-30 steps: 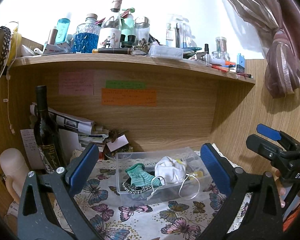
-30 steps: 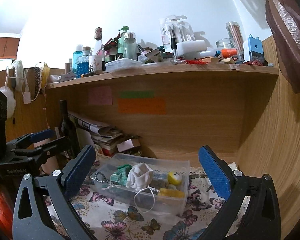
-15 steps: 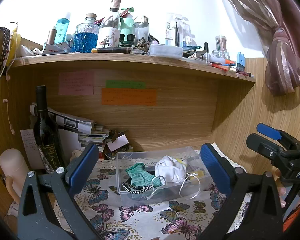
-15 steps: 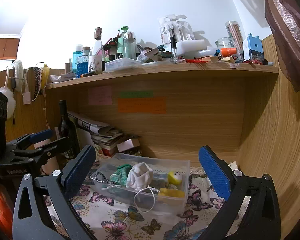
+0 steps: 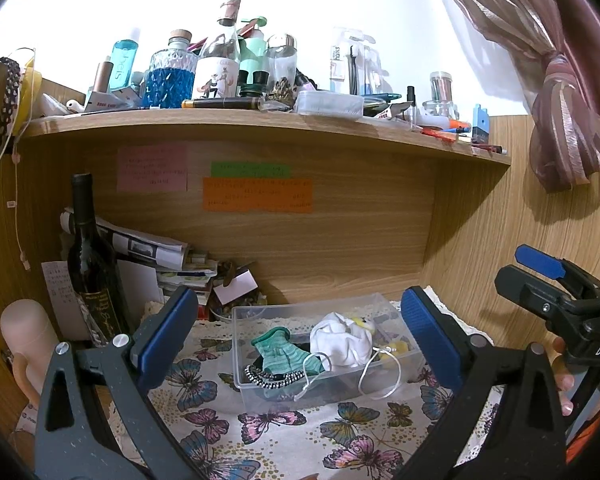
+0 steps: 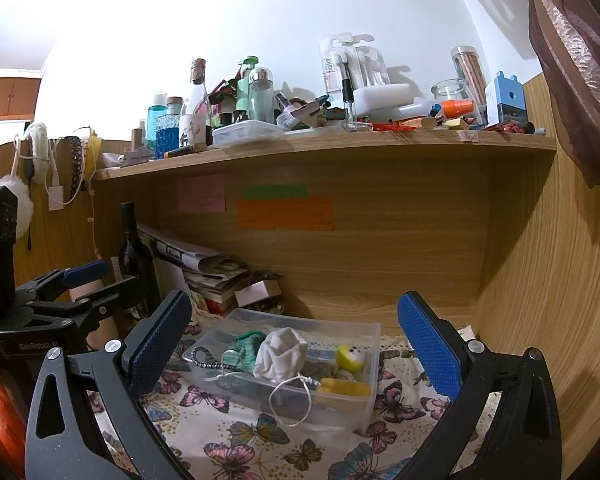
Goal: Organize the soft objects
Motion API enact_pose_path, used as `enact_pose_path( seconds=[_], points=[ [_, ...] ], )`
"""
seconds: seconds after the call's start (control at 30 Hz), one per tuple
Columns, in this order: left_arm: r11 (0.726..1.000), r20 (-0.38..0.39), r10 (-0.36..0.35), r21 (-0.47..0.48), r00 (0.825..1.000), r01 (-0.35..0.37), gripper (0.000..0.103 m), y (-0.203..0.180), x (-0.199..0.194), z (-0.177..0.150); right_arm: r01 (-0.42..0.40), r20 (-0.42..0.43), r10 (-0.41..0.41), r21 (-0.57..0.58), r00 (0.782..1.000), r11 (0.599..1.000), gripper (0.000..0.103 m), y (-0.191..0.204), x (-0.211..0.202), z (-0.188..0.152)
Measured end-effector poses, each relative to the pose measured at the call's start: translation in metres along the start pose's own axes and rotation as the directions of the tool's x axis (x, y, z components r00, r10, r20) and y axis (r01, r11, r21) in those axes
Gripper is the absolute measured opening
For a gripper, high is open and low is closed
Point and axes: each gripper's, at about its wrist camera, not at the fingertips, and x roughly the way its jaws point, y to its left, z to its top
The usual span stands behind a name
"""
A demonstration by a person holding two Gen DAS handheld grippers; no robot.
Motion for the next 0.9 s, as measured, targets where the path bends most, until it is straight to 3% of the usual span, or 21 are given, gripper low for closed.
enact_pose_path(
  seconds=[0.43,0.9],
  points=[
    [0.999,0.013,-0.041,0.018,0.999,0.041,0.103,-0.0025,-0.0031,0.0000,0.001,-0.001,-0.001,0.002,1.000,1.000,0.103,0.0002,-0.0006,-0.0003],
    [0.999,0.021,-0.031,0.036,0.999,0.030,0.103,-0.0080,-0.0043,-0.0022,0.013,-0.017,-0.013,0.001,1.000,1.000,0.103,0.0019,0.0050,-0.0052]
  ],
)
